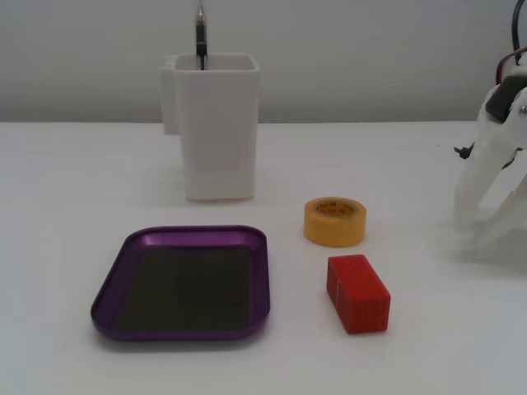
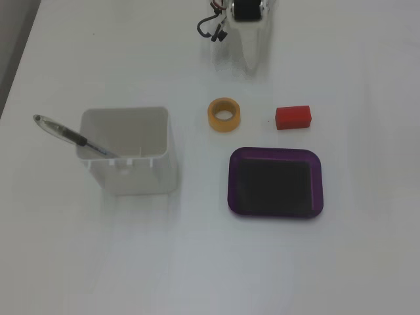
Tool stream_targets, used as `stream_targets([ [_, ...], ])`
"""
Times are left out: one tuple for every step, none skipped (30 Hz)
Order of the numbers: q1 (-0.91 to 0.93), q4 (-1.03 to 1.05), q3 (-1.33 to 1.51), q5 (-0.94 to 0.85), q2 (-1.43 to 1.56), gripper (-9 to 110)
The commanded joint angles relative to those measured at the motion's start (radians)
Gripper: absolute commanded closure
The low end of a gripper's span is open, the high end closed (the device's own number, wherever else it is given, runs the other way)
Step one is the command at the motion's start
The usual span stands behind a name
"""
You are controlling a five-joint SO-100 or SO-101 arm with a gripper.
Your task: Remove the cube from the box.
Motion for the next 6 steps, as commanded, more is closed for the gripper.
stream_targets([
  [0.005, -0.014, 0.008, 0.008, 0.097, 100],
  [0.005, -0.014, 0.008, 0.008, 0.097, 100],
  [0.002, -0.015, 0.008, 0.005, 0.097, 100],
  [-0.002, -0.015, 0.008, 0.002, 0.097, 100],
  [-0.002, -0.015, 0.006, 0.0, 0.097, 100],
  [-0.002, -0.015, 0.006, 0.0, 0.097, 100],
])
